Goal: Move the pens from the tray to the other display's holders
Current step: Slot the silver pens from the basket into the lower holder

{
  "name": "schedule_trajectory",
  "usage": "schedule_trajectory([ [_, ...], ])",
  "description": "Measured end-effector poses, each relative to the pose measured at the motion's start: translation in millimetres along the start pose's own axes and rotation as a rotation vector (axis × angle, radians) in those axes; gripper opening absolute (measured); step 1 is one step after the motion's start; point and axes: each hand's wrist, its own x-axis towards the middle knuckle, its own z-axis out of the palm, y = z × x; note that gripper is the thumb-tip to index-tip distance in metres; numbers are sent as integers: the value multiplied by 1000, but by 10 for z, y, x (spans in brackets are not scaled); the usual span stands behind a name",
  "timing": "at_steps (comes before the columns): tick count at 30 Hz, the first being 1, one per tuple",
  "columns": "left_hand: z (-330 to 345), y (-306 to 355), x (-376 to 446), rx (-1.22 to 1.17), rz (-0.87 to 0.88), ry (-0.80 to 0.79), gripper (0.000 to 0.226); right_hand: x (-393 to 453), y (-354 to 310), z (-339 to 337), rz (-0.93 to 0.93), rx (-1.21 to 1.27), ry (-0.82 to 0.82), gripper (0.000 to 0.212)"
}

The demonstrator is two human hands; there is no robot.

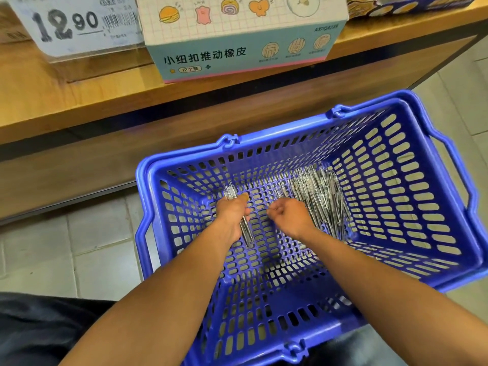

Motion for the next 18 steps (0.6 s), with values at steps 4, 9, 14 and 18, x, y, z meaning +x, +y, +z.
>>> schedule_trajectory([
  [4,-21,-9,-37,-2,-22,-29,55,85,187,-8,131,-459,-2,32],
  [9,-32,-13,-45,7,-24,-22,62,133,251,172,171,-647,99,57],
  [14,-47,-26,-36,15,-21,-21,59,143,291,158,236,-659,111,53],
  [18,-51,-22,-52,6,-25,-24,58,88,223,124,237,-656,106,29],
])
